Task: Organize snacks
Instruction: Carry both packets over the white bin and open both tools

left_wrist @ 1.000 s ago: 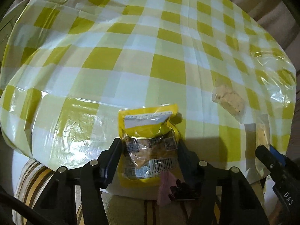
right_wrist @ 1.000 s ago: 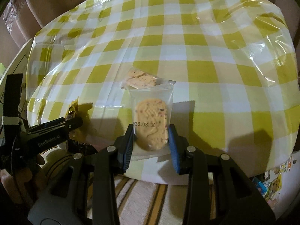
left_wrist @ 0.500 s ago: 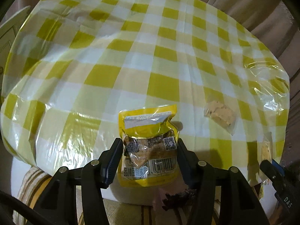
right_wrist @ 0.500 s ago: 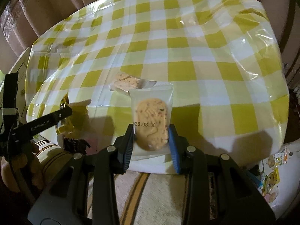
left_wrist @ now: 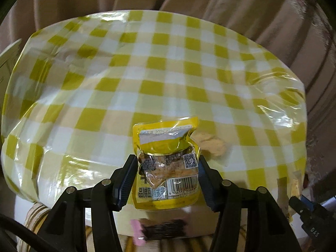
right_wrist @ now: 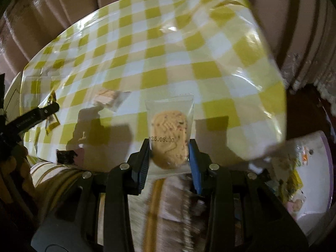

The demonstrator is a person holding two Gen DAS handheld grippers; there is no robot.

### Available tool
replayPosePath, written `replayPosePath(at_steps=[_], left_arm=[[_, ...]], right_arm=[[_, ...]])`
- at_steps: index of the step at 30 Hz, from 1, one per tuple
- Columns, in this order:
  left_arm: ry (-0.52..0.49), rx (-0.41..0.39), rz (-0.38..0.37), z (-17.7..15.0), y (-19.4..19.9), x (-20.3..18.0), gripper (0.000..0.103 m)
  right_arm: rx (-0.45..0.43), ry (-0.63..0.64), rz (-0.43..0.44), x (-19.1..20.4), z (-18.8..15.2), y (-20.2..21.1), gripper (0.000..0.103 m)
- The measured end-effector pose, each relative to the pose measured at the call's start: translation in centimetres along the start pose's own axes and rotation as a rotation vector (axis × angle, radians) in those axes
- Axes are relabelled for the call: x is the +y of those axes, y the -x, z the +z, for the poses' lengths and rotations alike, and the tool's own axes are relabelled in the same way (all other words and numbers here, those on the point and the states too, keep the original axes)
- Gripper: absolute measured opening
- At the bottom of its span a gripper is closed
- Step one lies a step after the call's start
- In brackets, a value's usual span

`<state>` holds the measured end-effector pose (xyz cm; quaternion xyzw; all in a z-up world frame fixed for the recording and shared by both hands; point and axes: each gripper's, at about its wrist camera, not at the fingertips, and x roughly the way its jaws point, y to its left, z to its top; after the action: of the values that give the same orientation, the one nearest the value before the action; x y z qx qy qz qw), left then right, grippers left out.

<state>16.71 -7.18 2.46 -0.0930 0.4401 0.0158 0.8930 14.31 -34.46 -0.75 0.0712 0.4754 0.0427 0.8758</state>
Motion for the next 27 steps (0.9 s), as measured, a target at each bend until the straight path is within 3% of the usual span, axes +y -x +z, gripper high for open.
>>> replayPosePath(at_steps=[11,18,27], left_arm=[[-0.146,0.011,-0.153,-1.2,1.4,-9.0,0.057],[-0.279,0.044,-0.249,-3.7,2.1,-15.9,0.057],[-0.471,0.131,-0.399,-8.8,3.4,-25.3,0.057]], right_arm=[[0.022,-0.141,-0.114,-9.1,-3.4,2.7,0.039],[0.041,-0.253,-0.205,-15.8,-5.9,4.2,0.039],[0.05,-0.356,-0.257,-22.2,-8.7,6.0,0.039]])
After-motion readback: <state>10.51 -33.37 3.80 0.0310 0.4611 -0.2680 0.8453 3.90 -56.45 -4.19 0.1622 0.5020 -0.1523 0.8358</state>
